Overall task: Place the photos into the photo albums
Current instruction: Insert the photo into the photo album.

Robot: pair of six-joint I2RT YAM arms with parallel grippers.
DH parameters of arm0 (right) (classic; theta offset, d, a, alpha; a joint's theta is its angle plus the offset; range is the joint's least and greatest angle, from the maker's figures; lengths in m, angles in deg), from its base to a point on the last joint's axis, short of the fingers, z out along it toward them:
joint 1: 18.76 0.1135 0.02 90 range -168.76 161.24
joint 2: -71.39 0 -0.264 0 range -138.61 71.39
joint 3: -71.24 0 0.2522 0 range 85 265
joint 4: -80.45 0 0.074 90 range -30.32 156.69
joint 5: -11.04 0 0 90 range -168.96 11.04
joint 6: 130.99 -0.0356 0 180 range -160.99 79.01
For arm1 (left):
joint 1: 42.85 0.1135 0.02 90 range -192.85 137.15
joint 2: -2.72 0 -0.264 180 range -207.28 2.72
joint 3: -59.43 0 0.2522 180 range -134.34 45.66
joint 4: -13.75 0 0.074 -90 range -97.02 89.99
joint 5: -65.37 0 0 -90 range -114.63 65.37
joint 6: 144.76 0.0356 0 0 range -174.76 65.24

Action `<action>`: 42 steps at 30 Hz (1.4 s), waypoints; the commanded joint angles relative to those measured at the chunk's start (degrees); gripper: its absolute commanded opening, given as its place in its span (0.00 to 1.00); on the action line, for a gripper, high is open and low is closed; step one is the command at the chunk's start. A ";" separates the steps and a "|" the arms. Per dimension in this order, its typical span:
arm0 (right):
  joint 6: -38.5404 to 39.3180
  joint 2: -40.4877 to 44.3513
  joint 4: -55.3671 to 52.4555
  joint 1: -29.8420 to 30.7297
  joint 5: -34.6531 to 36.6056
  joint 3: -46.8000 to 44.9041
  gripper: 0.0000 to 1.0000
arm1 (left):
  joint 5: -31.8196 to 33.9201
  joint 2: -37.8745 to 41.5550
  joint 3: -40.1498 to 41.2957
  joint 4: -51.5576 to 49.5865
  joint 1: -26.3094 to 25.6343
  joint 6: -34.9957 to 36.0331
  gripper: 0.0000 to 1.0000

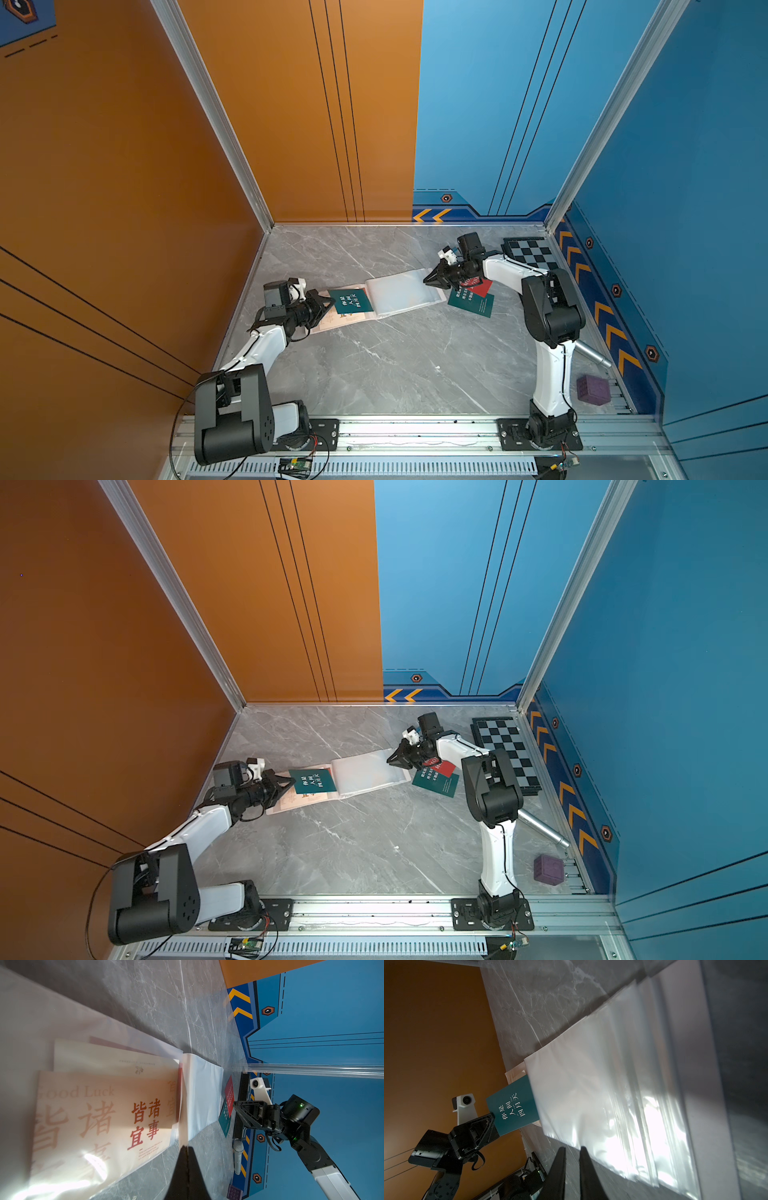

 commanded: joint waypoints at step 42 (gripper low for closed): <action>2.15 -1.55 -2.73 0.32 -0.01 1.81 0.16 | -2.16 -4.33 -0.86 1.26 0.78 0.51 0.00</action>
